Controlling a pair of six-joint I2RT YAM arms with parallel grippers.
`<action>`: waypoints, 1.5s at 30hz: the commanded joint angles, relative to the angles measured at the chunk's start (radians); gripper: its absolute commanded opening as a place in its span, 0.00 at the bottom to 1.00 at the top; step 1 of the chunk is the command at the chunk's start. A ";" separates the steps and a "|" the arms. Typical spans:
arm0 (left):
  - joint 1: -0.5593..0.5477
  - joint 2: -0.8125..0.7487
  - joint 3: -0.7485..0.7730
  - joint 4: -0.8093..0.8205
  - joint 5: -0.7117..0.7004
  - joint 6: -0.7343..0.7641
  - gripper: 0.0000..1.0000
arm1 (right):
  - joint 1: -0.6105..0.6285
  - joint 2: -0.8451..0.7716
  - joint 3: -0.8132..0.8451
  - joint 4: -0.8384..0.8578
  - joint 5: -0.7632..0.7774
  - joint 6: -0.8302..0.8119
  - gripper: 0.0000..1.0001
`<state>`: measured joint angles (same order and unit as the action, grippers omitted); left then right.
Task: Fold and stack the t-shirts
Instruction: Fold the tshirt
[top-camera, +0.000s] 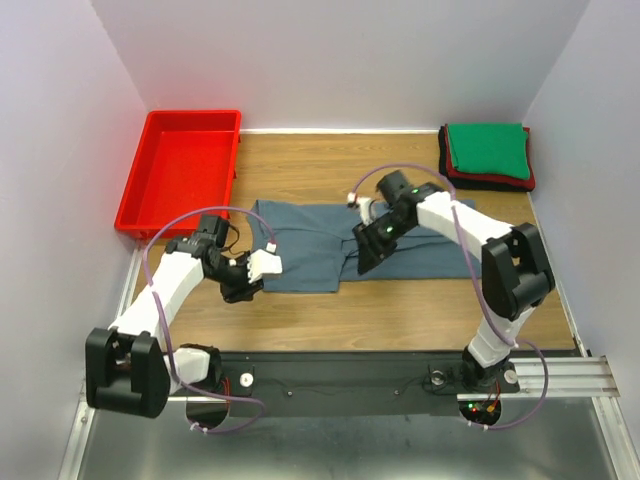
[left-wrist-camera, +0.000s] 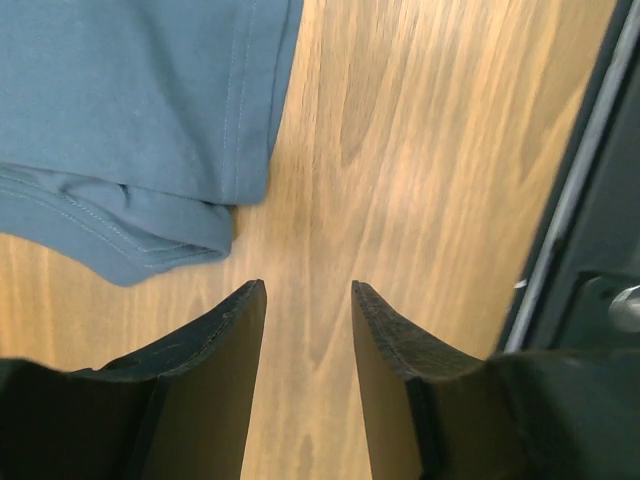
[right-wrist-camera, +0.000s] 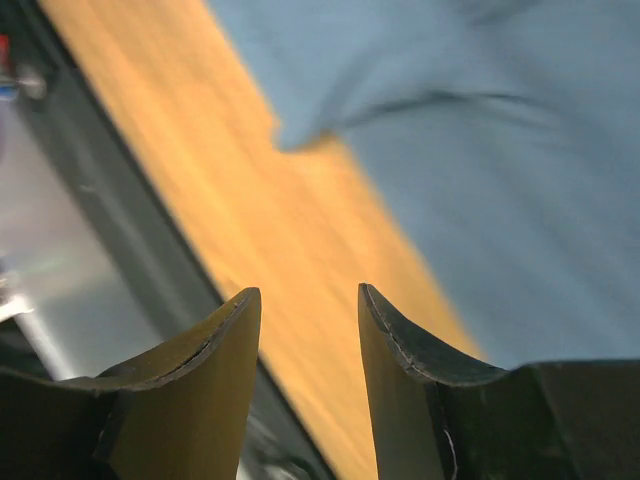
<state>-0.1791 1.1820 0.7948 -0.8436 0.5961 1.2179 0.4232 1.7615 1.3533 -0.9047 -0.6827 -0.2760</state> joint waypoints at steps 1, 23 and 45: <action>0.000 -0.097 -0.075 0.066 -0.036 0.144 0.50 | 0.103 -0.005 -0.100 0.246 -0.086 0.315 0.50; -0.115 -0.052 -0.140 0.235 0.018 0.065 0.44 | 0.230 0.150 -0.270 0.667 -0.018 0.687 0.40; -0.132 0.056 -0.158 0.336 -0.039 0.008 0.36 | 0.223 0.135 -0.279 0.664 -0.034 0.683 0.14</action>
<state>-0.3080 1.2892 0.6292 -0.4969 0.5400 1.2362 0.6430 1.9064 1.0706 -0.2756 -0.7055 0.4084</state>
